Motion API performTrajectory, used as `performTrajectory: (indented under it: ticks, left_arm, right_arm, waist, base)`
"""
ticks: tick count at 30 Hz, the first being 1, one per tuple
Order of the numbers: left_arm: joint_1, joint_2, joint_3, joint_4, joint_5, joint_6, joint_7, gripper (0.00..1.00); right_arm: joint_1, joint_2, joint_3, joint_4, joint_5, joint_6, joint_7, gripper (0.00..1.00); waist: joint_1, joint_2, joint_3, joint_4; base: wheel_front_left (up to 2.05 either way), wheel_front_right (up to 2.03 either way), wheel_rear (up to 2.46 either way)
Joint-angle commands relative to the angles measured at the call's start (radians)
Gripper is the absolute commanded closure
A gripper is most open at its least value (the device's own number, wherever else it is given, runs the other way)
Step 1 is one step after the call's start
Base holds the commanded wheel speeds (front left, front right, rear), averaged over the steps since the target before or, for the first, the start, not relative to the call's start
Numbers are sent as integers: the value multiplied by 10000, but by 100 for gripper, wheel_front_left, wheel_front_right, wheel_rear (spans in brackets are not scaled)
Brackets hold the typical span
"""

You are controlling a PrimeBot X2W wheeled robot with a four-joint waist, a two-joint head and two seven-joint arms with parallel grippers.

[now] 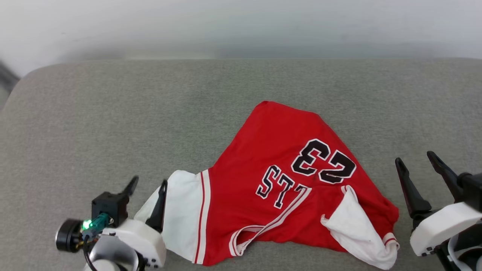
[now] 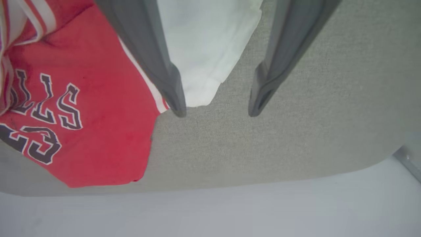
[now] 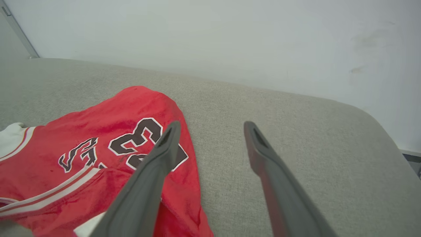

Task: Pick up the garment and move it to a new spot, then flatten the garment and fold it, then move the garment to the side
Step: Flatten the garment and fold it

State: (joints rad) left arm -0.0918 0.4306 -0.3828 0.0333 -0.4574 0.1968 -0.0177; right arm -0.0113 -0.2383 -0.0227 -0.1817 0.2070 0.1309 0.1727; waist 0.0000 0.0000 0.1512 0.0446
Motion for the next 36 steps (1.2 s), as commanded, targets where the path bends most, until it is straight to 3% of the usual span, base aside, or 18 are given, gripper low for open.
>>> performTrajectory:
  ticks: [1,7,13,17,22,23,31,32,33,36]
  left_arm:
    - [-166,21,-29,-64,212,-52,-365,0]
    - [-691,-131,-333,-355,870,-374,-1846,0]
    - [-1002,-389,-676,-395,1100,-540,-2134,0]
    - [-1136,-566,-869,-358,1173,-632,-2225,0]
    - [-1340,-808,-1092,-217,1201,-744,-2291,0]
    - [-1493,-886,-1146,-146,1222,-807,-2320,0]
    - [-1717,-1166,-1250,95,1263,-921,-2415,0]
    - [-1741,-1182,-1260,121,1270,-942,-2426,0]
    - [-1754,-1203,-1264,143,1274,-956,-2429,0]
    - [-1791,-1285,-1258,204,1279,-979,-2453,0]
  right_arm:
    - [-102,-210,55,-99,83,-3,238,0]
    - [-883,-1478,834,-331,869,-3,2874,0]
    - [-2084,-2334,1636,118,1981,-3,6216,0]
    - [-2903,-2585,1876,866,2302,-3,7789,0]
    - [-3636,-2789,2088,2025,2177,-5,8609,0]
    - [-3864,-2879,2182,2711,2017,-3,8662,0]
    - [-3887,-2877,2510,4239,2023,-3,8637,0]
    - [-3816,-2907,2620,4353,2038,-3,8694,53]
    - [-3747,-2938,2715,4442,2088,-3,8736,100]
    - [-3834,-3253,2771,4561,2132,-6,8619,100]
  waist:
    - [0,0,10,143]
    - [0,0,177,578]
    - [0,0,471,1168]
    - [0,0,728,1588]
    - [0,0,1065,2103]
    - [0,0,1263,2389]
    - [0,0,1661,2929]
    - [0,0,1689,2961]
    - [0,0,1712,2986]
    - [0,0,1780,3049]
  base:
    - [0,0,0]
    - [0,0,0]
    - [0,0,0]
    - [0,0,0]
    - [0,0,0]
    - [0,0,0]
    - [0,0,0]
    - [0,0,0]
    - [0,0,0]
    - [0,0,0]
